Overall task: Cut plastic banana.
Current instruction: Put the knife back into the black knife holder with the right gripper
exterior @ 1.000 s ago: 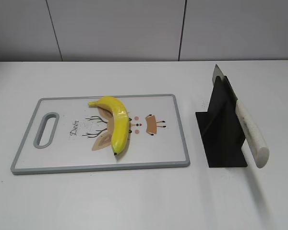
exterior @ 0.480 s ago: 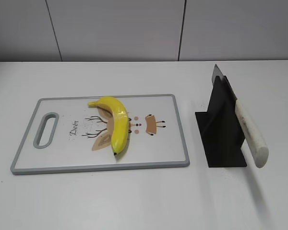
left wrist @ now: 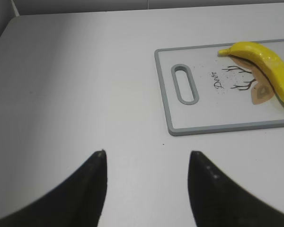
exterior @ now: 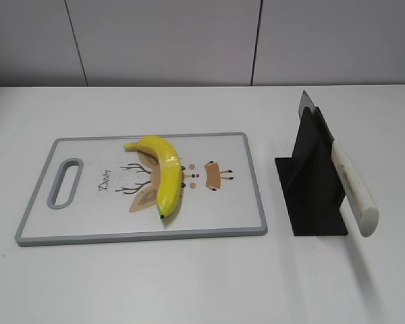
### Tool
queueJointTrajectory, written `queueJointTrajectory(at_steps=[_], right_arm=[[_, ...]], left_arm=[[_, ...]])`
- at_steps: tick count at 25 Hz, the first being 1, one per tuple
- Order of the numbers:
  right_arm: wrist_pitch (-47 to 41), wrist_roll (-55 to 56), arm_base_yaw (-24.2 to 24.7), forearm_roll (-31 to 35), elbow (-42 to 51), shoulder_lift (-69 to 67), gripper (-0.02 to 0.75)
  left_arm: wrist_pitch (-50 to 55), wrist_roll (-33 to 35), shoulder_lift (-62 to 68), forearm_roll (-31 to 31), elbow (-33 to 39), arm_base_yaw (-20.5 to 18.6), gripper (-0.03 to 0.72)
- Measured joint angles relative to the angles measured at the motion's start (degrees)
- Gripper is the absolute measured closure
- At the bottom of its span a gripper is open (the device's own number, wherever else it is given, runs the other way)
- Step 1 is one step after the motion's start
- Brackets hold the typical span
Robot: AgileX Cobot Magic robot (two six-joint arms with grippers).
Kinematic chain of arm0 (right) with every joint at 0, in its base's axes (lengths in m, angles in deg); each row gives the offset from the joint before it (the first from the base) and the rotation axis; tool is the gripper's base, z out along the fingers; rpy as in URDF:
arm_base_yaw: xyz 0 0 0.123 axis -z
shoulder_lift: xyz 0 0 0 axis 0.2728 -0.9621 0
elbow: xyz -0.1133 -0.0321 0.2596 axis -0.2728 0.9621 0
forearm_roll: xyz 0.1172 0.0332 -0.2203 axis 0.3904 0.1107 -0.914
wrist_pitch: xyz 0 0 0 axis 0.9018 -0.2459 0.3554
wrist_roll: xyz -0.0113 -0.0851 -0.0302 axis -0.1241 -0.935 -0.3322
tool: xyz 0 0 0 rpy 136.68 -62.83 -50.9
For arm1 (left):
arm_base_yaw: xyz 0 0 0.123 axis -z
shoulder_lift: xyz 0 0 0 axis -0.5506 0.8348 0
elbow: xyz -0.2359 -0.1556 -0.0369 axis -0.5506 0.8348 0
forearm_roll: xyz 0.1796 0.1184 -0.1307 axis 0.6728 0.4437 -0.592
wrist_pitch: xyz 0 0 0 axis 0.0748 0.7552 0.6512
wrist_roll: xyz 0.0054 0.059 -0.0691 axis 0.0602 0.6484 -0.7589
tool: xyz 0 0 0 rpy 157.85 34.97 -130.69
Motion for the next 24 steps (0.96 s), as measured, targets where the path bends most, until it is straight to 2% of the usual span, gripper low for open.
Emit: queueJointTrajectory(at_steps=[24], right_arm=[[0.0, 0.0, 0.0, 0.0, 0.0, 0.0, 0.148]], left_arm=[[0.0, 0.0, 0.0, -0.1, 0.0, 0.0, 0.197]])
